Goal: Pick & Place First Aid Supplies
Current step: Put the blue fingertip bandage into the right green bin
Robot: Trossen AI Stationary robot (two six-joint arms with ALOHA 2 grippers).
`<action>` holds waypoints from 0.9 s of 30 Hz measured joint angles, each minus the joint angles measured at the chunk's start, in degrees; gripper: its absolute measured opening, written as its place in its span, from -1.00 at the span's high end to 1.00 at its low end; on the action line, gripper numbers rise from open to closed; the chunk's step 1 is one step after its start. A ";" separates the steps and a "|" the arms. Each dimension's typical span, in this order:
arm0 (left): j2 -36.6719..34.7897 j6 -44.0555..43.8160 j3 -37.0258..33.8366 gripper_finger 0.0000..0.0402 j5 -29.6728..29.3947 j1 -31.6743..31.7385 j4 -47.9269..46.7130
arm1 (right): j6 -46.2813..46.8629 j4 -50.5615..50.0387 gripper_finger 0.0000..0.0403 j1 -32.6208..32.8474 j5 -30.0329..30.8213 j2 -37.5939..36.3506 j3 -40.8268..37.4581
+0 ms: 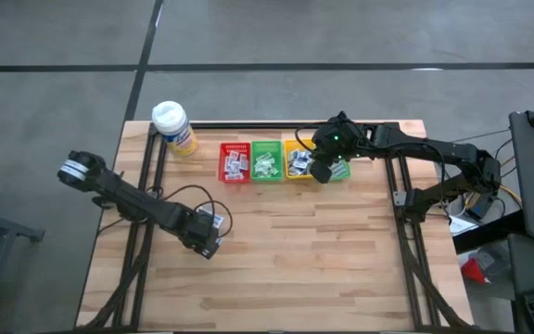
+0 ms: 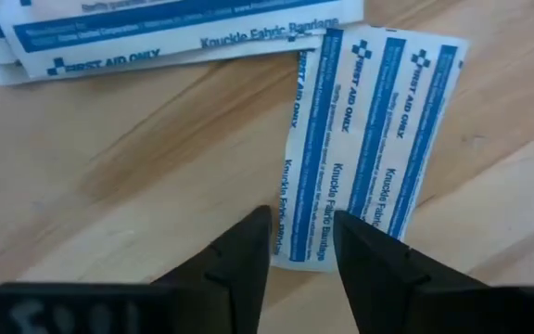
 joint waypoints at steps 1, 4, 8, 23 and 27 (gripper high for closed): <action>1.59 0.01 0.00 0.29 0.07 -0.12 -0.04 | 0.00 0.05 0.70 0.00 0.02 0.00 0.00; 6.18 0.11 0.09 0.29 0.21 -0.12 -0.08 | 0.01 0.39 0.72 0.00 0.02 0.00 0.00; 9.29 0.87 0.62 0.33 1.02 -0.10 -0.61 | 0.00 0.43 0.71 0.00 0.04 0.00 0.00; 2.50 5.62 0.55 1.00 -2.01 -0.38 -2.47 | 0.02 0.68 0.63 0.00 0.04 0.00 -0.02; 1.36 5.55 0.66 1.00 -2.69 -0.45 -2.82 | 0.02 0.71 0.63 0.00 0.04 0.00 -0.02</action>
